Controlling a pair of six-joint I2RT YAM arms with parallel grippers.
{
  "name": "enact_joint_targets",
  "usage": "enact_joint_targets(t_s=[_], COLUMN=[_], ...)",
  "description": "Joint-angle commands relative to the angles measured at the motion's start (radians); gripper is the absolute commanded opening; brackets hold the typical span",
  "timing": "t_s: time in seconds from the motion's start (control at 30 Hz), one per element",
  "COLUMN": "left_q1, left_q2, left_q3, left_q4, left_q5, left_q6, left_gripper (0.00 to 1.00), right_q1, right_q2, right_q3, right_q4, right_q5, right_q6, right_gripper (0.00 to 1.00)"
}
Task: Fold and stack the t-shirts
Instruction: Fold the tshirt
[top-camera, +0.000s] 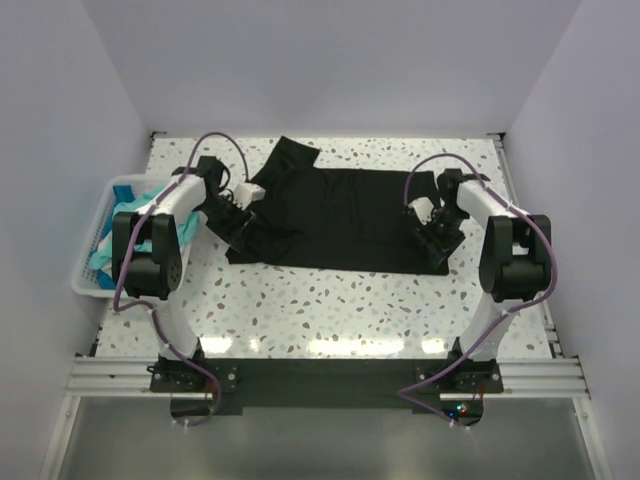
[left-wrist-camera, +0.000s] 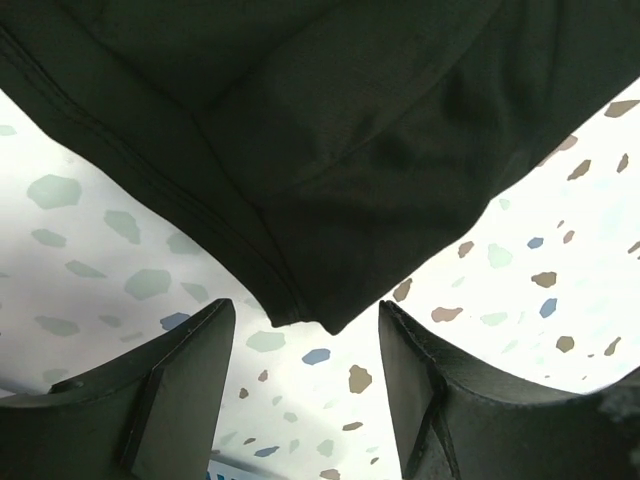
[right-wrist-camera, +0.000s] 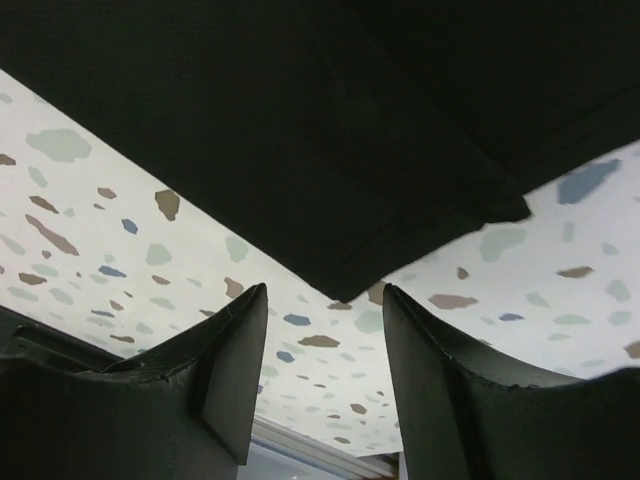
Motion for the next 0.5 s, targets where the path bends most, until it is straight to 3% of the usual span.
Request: enact_joint_targets(t_s=[0.0,0.23,0.47], left_q1=[0.006,0.006,0.006], left_q2=[0.015,0.026,-0.001], left_q3=[-0.003,-0.023,-0.022], left_q4=[0.044,0.041,0.024], left_q5=[-0.018,0.007,0.013], left_q6=[-0.046,-0.044,-0.050], left_gripper=[0.64,0.52,0.44], right_q1=[0.014,0.014,0.014], right_q2=[0.025,0.021,0.010], right_q3=[-0.047,-0.156,-0.155], right_q4=[0.062,0.124,0.138], right_q5=[0.038,0.084,0.095], right_q6=[0.046,0.002,-0.031], right_gripper=[0.53,0.50,0.45])
